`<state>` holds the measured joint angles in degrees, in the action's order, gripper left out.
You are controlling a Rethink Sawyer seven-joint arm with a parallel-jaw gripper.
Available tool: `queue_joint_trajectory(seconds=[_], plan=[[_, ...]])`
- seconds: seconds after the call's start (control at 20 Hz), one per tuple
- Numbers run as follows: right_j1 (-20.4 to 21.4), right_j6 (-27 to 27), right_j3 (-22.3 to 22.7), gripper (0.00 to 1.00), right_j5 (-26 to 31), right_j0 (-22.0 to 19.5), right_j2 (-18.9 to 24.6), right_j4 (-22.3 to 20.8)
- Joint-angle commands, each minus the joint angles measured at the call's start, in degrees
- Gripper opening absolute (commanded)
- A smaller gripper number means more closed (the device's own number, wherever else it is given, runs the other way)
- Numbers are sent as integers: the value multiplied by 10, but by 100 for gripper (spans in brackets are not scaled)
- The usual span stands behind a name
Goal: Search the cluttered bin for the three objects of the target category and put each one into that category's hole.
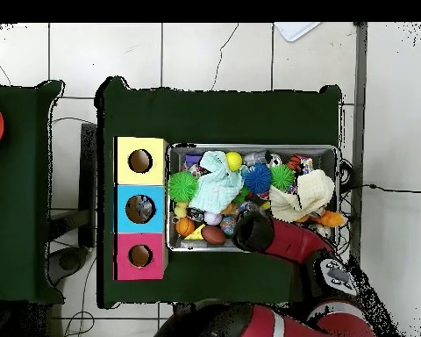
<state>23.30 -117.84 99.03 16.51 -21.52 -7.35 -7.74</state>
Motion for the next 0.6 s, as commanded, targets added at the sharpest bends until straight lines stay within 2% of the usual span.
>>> queue_joint_trajectory(seconds=[0.05,0.3,0.35,0.6], plan=[[-86,-71,-84,100,-39,1,30,21],[-97,-63,-96,100,-45,-4,28,14],[-99,-62,-97,0,-48,-5,27,12],[-101,-58,-101,0,-59,-10,32,6]])
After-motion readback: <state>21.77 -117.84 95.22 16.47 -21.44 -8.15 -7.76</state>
